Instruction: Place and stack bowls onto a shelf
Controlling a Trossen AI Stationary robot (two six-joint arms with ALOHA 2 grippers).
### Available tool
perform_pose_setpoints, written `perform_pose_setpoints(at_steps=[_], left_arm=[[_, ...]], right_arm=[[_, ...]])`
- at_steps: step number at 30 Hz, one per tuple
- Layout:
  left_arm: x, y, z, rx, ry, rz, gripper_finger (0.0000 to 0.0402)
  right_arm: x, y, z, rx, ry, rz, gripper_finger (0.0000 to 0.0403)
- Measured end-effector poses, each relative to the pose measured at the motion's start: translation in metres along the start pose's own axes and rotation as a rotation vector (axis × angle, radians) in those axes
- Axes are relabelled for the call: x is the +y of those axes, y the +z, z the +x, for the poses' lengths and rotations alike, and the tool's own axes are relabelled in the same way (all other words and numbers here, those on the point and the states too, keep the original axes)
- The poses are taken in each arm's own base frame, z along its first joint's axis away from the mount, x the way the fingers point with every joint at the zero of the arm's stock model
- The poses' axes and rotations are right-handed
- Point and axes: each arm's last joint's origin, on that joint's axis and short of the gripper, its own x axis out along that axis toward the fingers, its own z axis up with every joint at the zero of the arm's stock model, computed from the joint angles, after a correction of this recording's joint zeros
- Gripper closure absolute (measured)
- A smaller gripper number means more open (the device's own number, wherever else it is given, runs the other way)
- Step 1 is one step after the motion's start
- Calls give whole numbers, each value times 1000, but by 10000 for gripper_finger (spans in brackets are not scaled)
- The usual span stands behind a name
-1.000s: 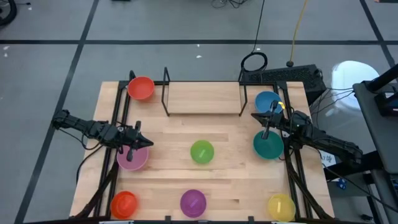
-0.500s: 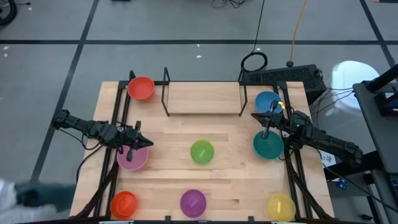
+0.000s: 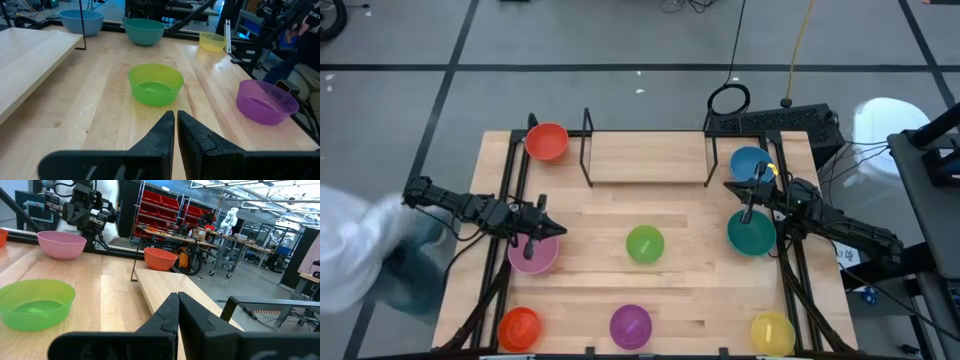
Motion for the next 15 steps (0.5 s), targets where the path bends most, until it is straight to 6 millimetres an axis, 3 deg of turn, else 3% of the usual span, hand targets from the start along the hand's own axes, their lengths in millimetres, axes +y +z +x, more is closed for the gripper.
perform_pose_setpoints(at_steps=[9, 15], left_arm=[[0, 2, 0, -24, 16, 53, 376], [0, 8, 0, -84, 11, -135, 376]], right_arm=[[0, 0, 0, 0, 0, -2, 403], [0, 0, 0, 0, 0, -56, 403]])
